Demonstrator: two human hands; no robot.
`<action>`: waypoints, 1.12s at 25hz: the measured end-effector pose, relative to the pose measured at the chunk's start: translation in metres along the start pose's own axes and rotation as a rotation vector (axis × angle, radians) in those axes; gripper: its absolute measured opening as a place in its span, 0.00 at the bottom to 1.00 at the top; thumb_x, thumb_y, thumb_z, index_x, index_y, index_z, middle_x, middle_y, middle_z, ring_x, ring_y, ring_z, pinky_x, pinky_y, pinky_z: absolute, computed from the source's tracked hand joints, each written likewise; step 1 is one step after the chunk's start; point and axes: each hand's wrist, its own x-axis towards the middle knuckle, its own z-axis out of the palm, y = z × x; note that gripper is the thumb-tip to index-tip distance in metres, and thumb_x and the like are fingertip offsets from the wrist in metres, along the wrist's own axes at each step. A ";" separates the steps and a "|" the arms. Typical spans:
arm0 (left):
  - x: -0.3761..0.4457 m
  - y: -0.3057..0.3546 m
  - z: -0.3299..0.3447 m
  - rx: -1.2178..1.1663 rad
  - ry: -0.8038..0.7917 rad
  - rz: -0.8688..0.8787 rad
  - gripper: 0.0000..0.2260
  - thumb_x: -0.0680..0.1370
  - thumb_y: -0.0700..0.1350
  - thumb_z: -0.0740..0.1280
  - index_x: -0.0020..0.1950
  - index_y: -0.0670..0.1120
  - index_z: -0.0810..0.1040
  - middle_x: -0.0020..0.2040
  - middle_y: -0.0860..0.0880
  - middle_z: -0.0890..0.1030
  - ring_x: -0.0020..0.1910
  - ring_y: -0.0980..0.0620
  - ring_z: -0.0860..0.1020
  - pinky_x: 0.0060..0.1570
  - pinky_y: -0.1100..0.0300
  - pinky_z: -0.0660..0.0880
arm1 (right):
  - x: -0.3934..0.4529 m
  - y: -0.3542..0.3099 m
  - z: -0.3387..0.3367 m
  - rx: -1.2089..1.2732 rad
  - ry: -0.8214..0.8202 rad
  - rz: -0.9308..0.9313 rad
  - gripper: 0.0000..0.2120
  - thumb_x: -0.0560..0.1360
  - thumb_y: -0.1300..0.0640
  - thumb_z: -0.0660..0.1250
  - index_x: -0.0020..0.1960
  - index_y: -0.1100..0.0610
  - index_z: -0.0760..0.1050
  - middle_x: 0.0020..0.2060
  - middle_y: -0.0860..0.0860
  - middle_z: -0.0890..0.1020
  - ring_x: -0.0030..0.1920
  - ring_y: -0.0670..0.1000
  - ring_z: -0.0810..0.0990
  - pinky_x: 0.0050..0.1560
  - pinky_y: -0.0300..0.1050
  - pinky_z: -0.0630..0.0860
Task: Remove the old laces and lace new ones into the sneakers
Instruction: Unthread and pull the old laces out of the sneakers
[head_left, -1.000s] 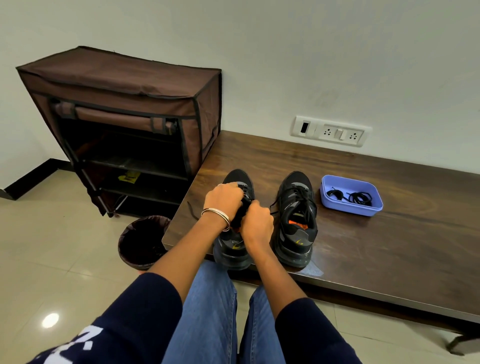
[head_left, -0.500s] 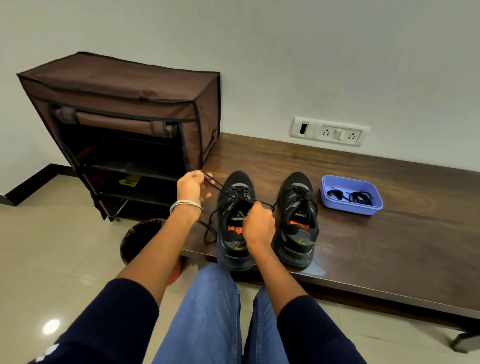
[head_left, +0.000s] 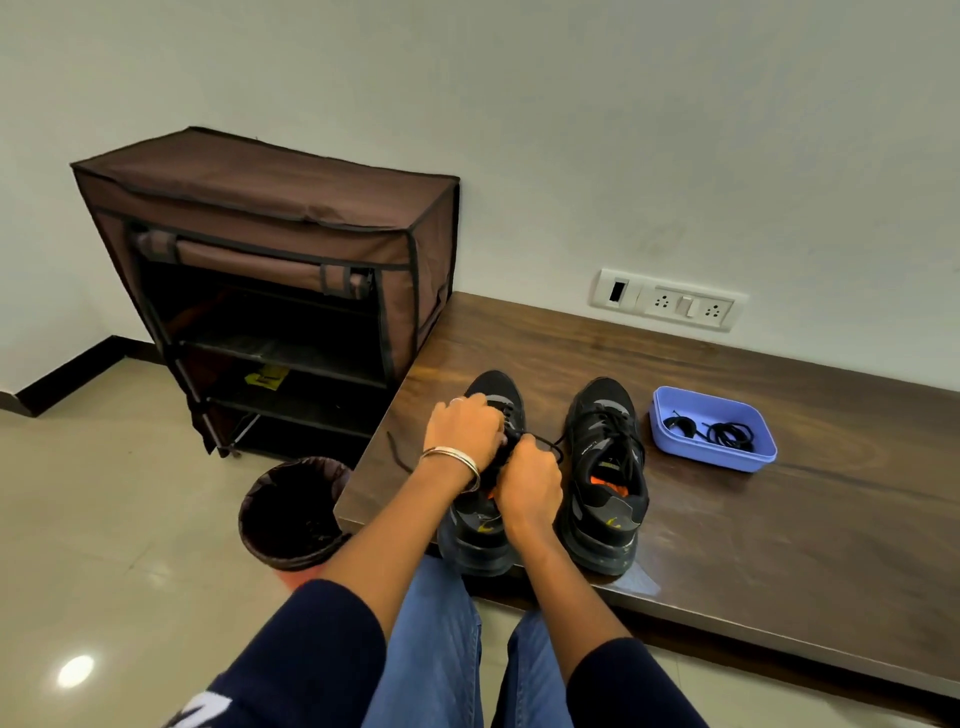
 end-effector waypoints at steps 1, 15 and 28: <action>0.001 -0.003 0.004 -0.151 0.026 -0.054 0.09 0.78 0.50 0.64 0.51 0.51 0.83 0.56 0.48 0.76 0.55 0.44 0.76 0.54 0.50 0.72 | 0.002 0.000 -0.001 -0.004 0.001 0.002 0.09 0.79 0.59 0.61 0.58 0.60 0.71 0.52 0.58 0.80 0.54 0.58 0.79 0.47 0.51 0.78; -0.016 -0.049 -0.033 -1.521 0.314 -0.472 0.06 0.78 0.45 0.66 0.40 0.48 0.77 0.31 0.51 0.72 0.26 0.53 0.68 0.28 0.61 0.67 | 0.002 0.002 0.004 -0.006 0.051 0.026 0.10 0.78 0.66 0.58 0.59 0.62 0.70 0.51 0.60 0.80 0.55 0.61 0.78 0.44 0.53 0.75; -0.014 -0.006 -0.010 0.094 0.153 0.094 0.08 0.78 0.50 0.64 0.51 0.54 0.83 0.56 0.53 0.75 0.60 0.48 0.69 0.56 0.49 0.62 | -0.002 -0.004 0.001 -0.016 0.022 0.036 0.09 0.80 0.62 0.57 0.59 0.61 0.70 0.54 0.60 0.80 0.55 0.61 0.79 0.43 0.51 0.73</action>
